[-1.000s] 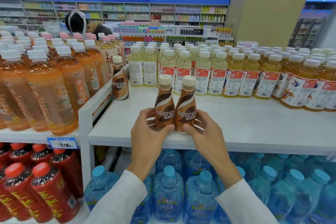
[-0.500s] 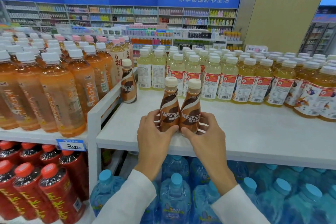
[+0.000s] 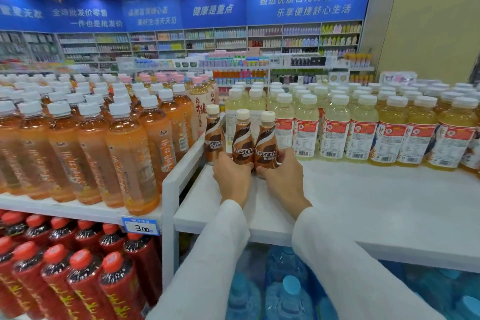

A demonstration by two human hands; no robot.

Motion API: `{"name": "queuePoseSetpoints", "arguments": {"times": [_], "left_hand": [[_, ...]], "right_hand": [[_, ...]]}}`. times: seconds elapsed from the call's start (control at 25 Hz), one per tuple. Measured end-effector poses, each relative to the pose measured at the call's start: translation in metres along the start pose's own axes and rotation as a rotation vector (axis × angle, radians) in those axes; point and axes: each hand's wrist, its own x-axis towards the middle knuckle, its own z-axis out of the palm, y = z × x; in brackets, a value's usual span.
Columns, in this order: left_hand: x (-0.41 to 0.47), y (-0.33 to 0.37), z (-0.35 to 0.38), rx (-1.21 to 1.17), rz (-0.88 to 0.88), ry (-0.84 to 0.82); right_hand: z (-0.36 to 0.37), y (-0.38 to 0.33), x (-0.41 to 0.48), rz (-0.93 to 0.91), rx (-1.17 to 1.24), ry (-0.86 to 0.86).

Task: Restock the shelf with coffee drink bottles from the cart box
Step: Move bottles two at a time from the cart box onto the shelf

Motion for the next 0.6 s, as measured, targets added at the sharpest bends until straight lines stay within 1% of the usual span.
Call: {"name": "queuePoseSetpoints", "arguments": {"times": [0.24, 0.44, 0.6], "left_hand": [[0.014, -0.004, 0.006, -0.063, -0.043, 0.055], [0.023, -0.008, 0.009, -0.057, -0.05, 0.076], [0.025, -0.007, 0.009, -0.078, -0.085, 0.123]], "right_hand": [[0.021, 0.005, 0.02, 0.012, 0.047, -0.003], [0.026, 0.008, 0.03, 0.01, 0.051, -0.016], [0.028, 0.01, 0.034, -0.002, 0.053, -0.015]]}}
